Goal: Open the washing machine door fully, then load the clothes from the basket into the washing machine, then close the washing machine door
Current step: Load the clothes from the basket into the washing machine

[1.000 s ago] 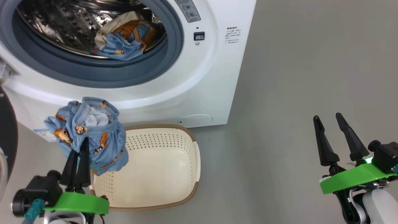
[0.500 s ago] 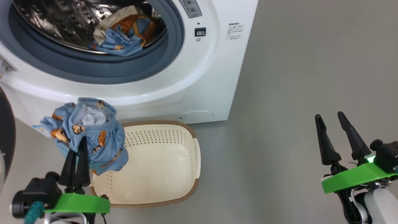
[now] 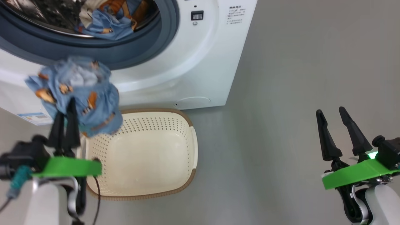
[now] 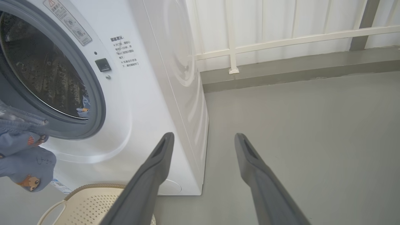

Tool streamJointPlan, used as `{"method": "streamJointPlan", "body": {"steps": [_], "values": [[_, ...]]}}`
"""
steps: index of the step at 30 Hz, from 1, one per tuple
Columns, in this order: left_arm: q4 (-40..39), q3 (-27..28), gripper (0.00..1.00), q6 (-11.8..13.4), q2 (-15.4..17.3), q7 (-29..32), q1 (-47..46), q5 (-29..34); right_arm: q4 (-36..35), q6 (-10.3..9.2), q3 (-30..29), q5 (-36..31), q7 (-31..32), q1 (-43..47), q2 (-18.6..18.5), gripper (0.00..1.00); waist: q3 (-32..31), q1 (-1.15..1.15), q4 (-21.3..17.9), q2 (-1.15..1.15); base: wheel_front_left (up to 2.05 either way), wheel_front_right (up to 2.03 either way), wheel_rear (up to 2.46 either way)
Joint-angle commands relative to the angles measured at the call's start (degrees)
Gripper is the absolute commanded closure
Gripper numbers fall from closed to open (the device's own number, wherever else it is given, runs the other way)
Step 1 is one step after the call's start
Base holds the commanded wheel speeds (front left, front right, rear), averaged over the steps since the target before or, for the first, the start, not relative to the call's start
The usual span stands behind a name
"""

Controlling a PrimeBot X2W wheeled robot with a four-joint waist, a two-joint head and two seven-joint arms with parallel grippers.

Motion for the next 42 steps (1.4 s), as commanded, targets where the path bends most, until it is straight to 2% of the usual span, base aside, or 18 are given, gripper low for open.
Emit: {"method": "streamJointPlan", "body": {"steps": [1,10,23,32,42], "values": [[-0.6,2.6,1.00,-0.1,1.8,-0.5,-3.3,-0.2,-1.4,0.25,0.9,-0.6,-0.5,-1.2,-0.5,0.00,1.3,-0.01,-0.5,0.00,0.00,0.00,0.00],[5.1,2.9,1.00,-0.3,4.8,-0.5,-14.3,-0.2,-1.5,0.25,1.6,-0.4,-0.5,-3.0,0.0,0.00,4.1,-0.01,-2.1,0.00,0.00,0.00,0.00],[21.6,1.9,1.00,-0.3,9.5,-0.5,-33.5,1.8,-1.3,0.25,3.5,-0.1,-0.5,-5.1,0.6,0.00,8.0,-0.01,-5.8,0.00,0.00,0.00,0.00],[36.7,0.6,1.00,0.9,13.0,-0.5,-46.6,4.4,-1.3,0.25,5.1,0.2,-0.5,-6.4,1.6,0.00,11.6,-0.01,-9.1,0.00,0.00,0.00,0.00],[45.0,-0.9,1.00,2.7,15.9,-0.5,-54.6,6.2,-2.0,0.25,5.8,0.4,-0.5,-7.8,2.8,0.00,14.8,-0.01,-11.7,0.00,0.00,0.00,0.00]]}}
